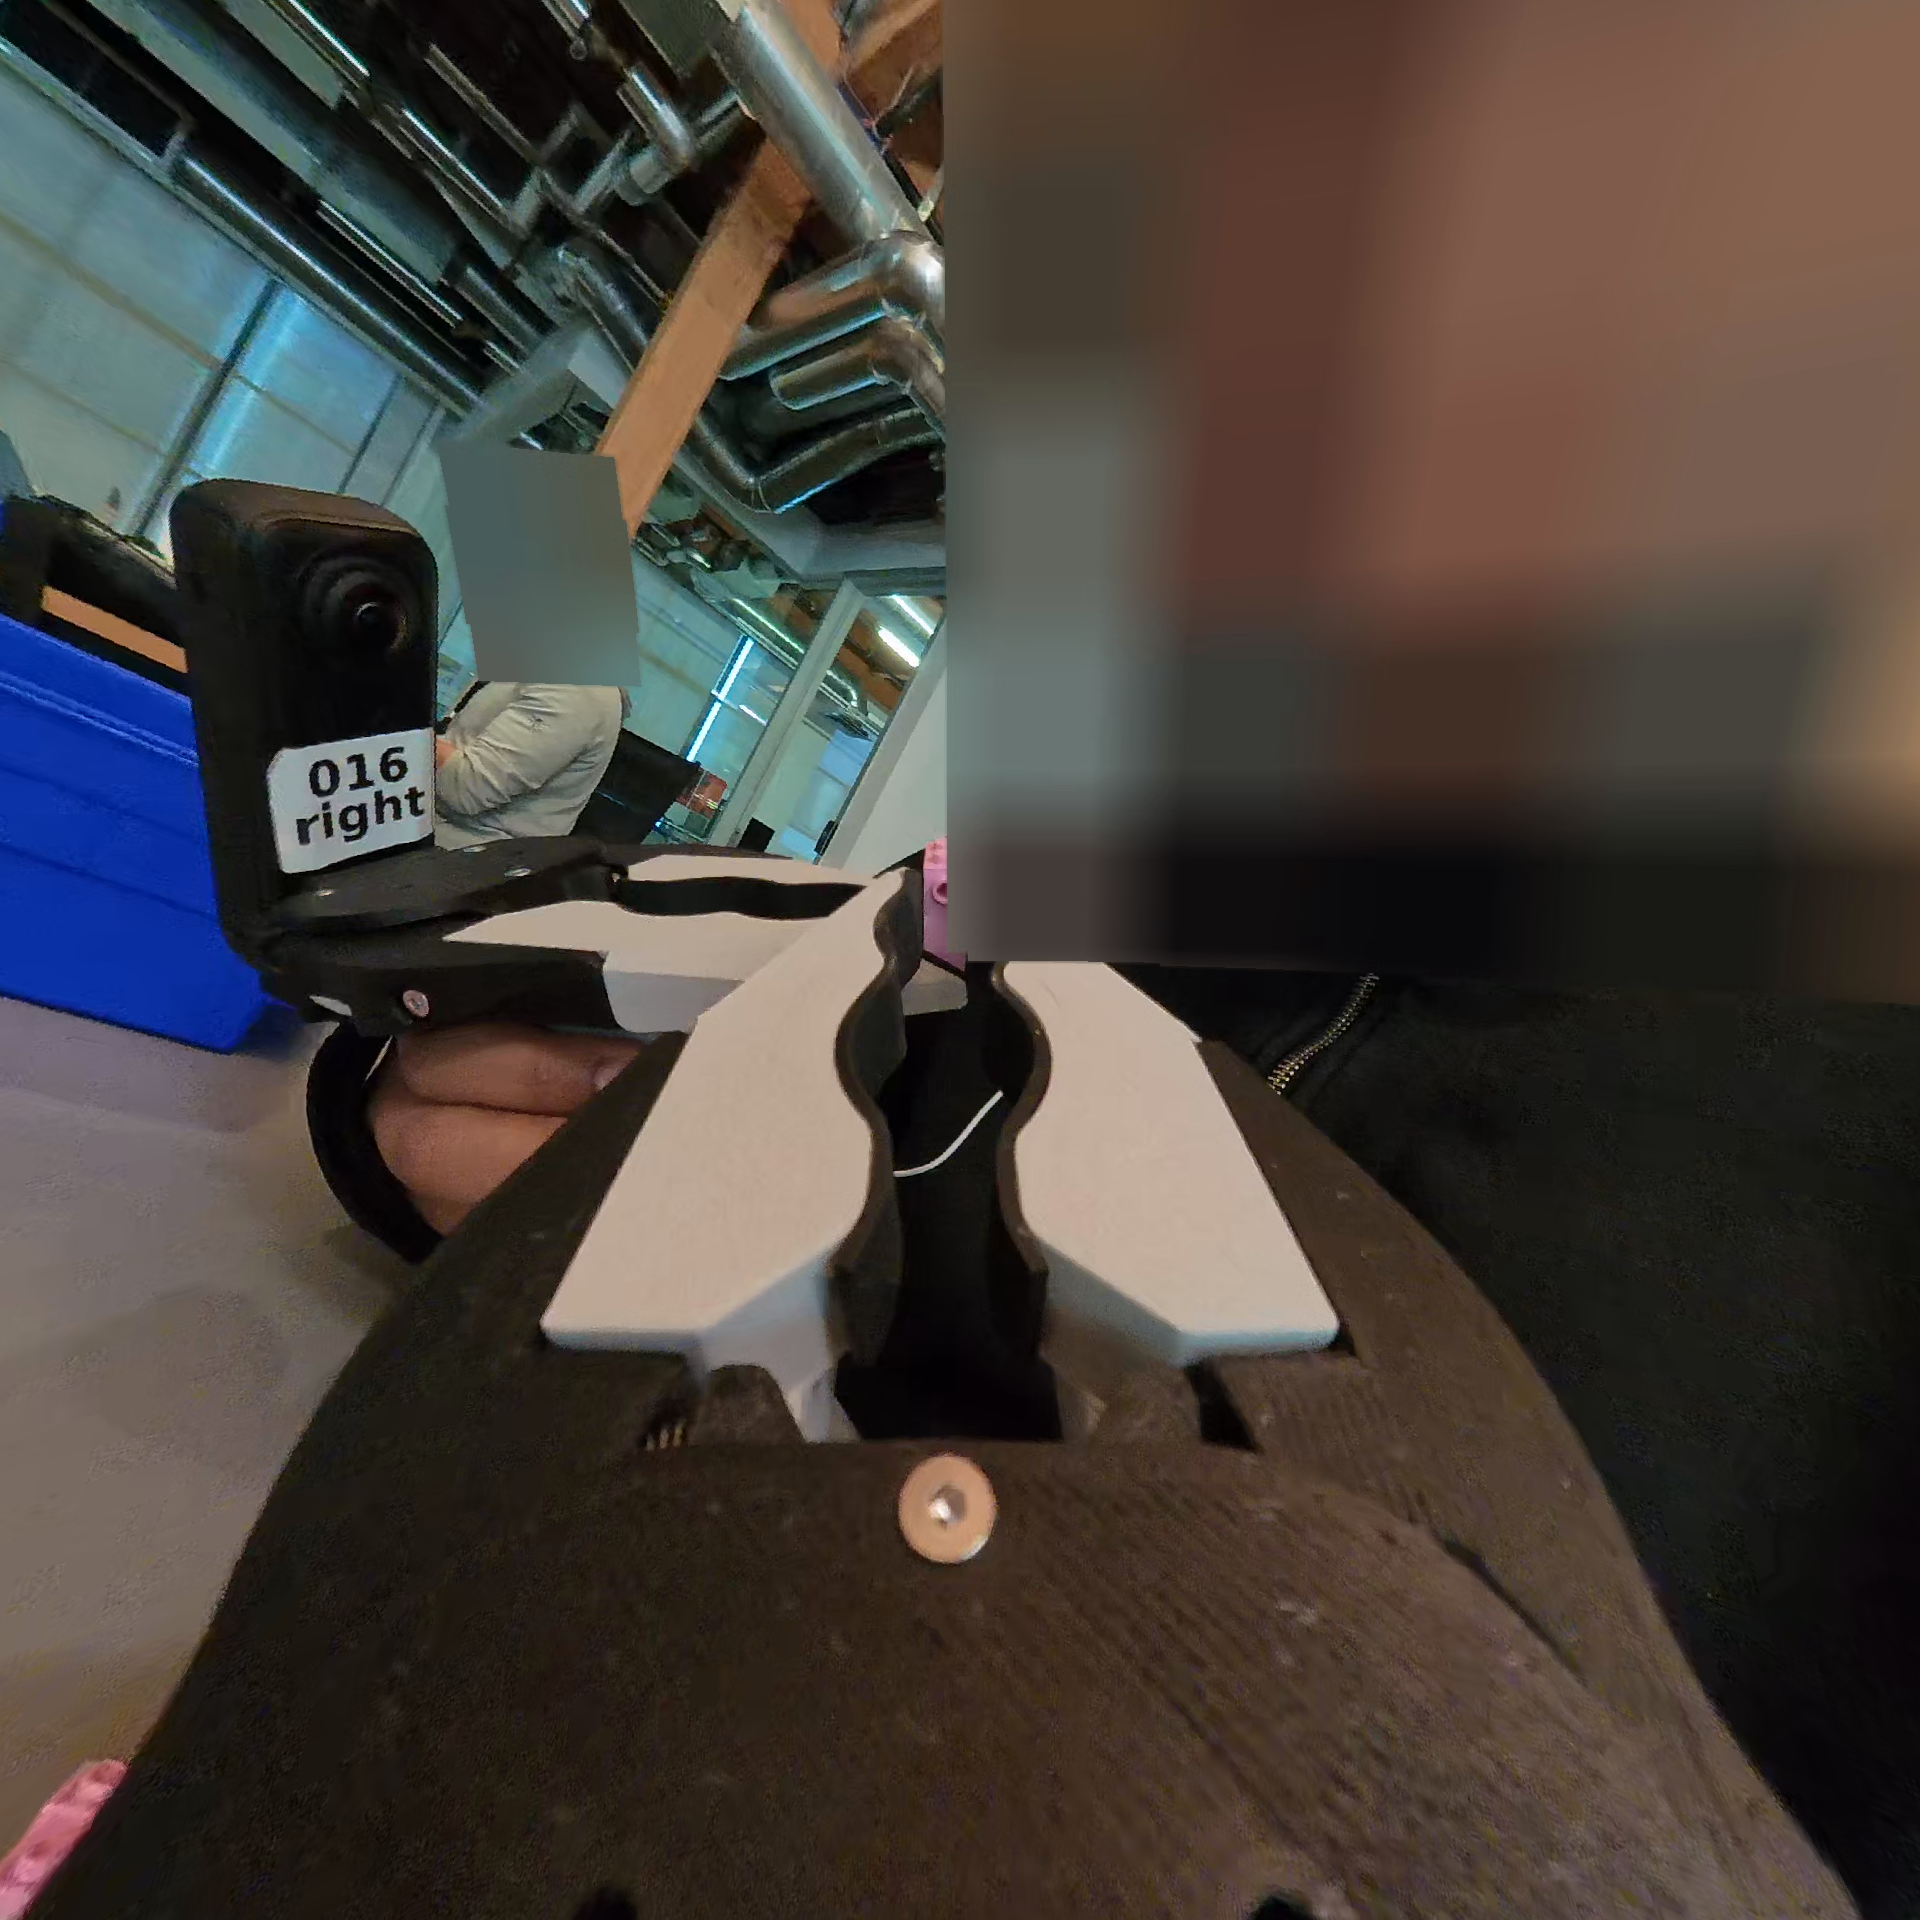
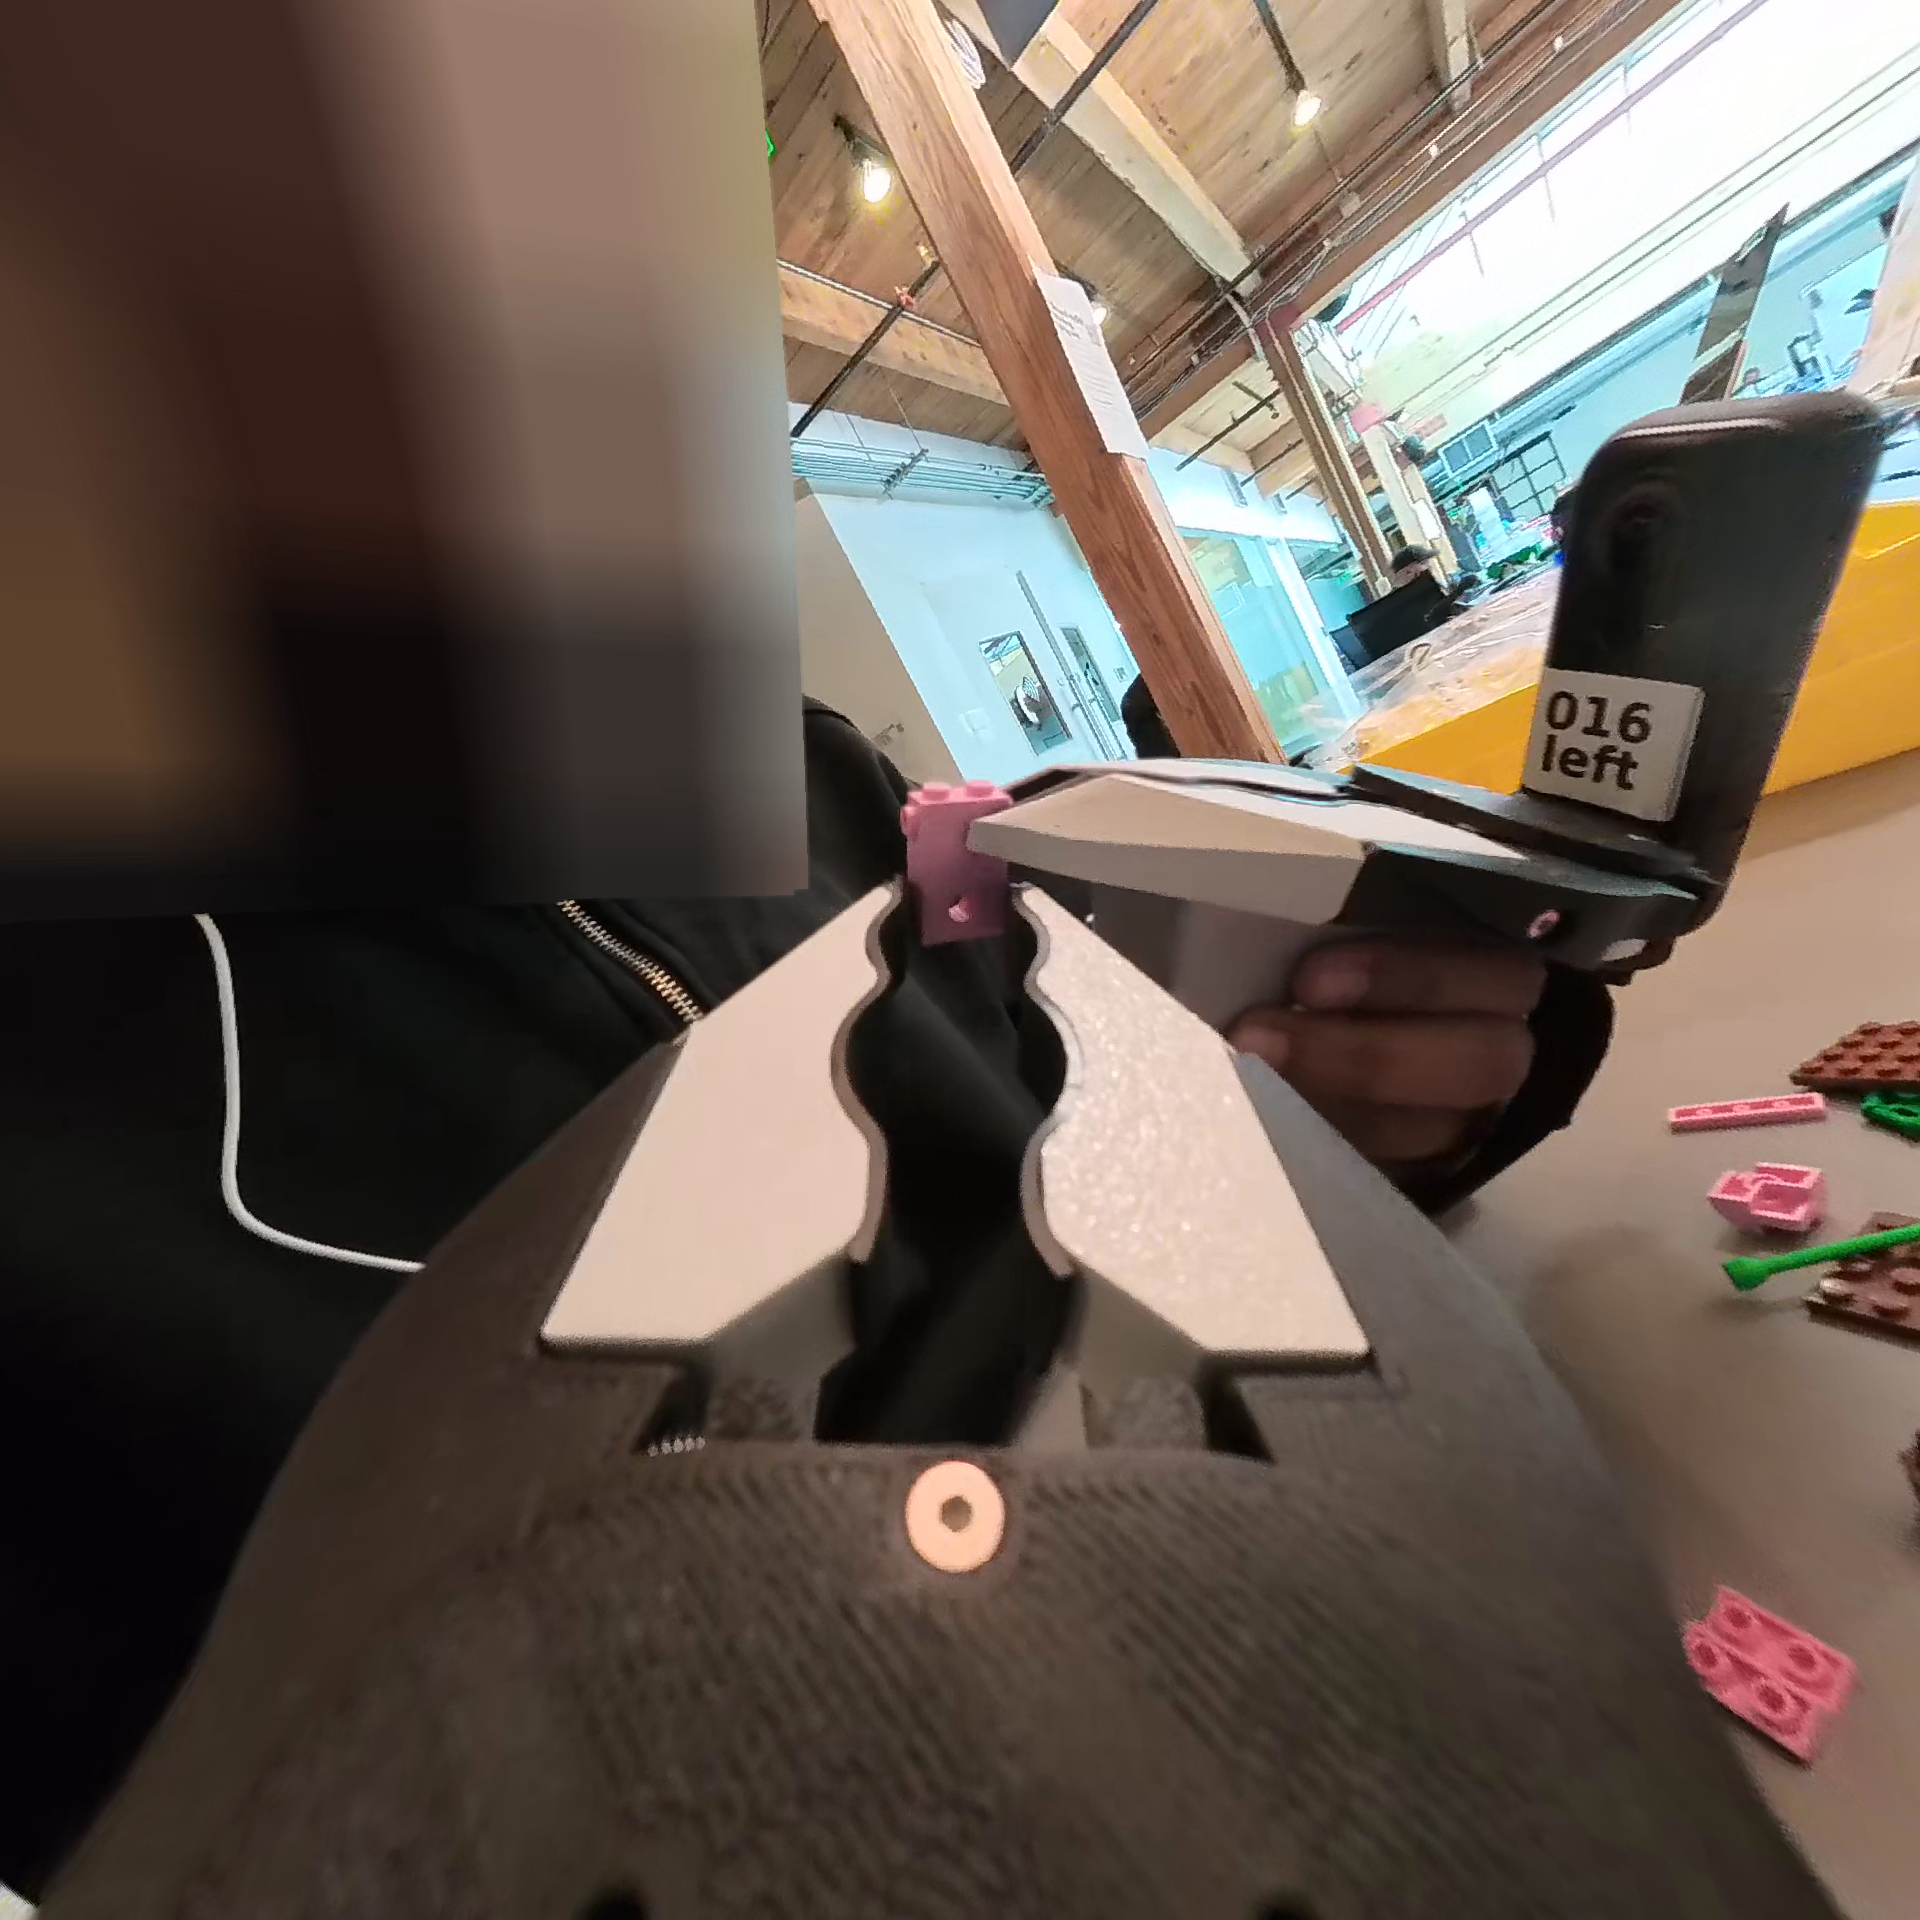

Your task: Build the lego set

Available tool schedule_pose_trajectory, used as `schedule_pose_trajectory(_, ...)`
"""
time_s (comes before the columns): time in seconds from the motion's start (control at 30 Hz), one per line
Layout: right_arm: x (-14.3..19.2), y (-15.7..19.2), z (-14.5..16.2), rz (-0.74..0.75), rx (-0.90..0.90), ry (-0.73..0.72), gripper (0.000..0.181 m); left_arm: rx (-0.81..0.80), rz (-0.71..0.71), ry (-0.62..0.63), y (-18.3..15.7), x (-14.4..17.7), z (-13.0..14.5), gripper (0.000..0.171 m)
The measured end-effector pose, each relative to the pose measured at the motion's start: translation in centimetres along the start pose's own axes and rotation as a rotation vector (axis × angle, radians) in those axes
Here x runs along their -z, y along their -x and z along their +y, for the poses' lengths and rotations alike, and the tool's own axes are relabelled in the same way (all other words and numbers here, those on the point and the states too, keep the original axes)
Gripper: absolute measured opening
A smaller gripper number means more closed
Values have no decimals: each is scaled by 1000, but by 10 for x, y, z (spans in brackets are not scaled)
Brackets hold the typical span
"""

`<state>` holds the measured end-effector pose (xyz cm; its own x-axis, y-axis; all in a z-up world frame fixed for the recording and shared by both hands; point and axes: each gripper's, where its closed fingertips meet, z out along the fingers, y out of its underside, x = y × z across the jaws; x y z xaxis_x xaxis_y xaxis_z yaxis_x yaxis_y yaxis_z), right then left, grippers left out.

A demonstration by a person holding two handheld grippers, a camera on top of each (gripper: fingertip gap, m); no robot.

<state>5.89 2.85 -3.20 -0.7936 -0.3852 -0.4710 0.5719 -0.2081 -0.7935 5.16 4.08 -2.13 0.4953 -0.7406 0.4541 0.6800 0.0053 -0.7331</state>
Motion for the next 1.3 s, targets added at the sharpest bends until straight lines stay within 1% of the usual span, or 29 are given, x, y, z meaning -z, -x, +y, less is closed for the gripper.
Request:
schedule_pose_trajectory(0.43,2,0,-2,22,42,1,16,0,-20,0,2,1,-1,6)
schedule_pose_trajectory(0.7,4,1,-6,31,62,-7,16,-36,-86,-3,8,6,-5,18)
schedule_pose_trajectory(0.87,11,-4,-14,100,118,-23,15,-109,-192,5,16,16,-12,28)
schedule_pose_trajectory(1.0,22,-17,-22,235,212,-23,15,-239,-370,39,29,27,-18,30)
schedule_pose_trajectory(1.1,32,-34,-27,412,324,9,15,-378,-577,79,46,41,-24,29)
schedule_pose_trajectory(1.2,46,-51,-31,640,519,88,15,-486,-696,96,52,49,-29,28)
schedule_pose_trajectory(1.3,56,-63,-32,846,747,221,15,-539,-737,135,54,49,-27,29)
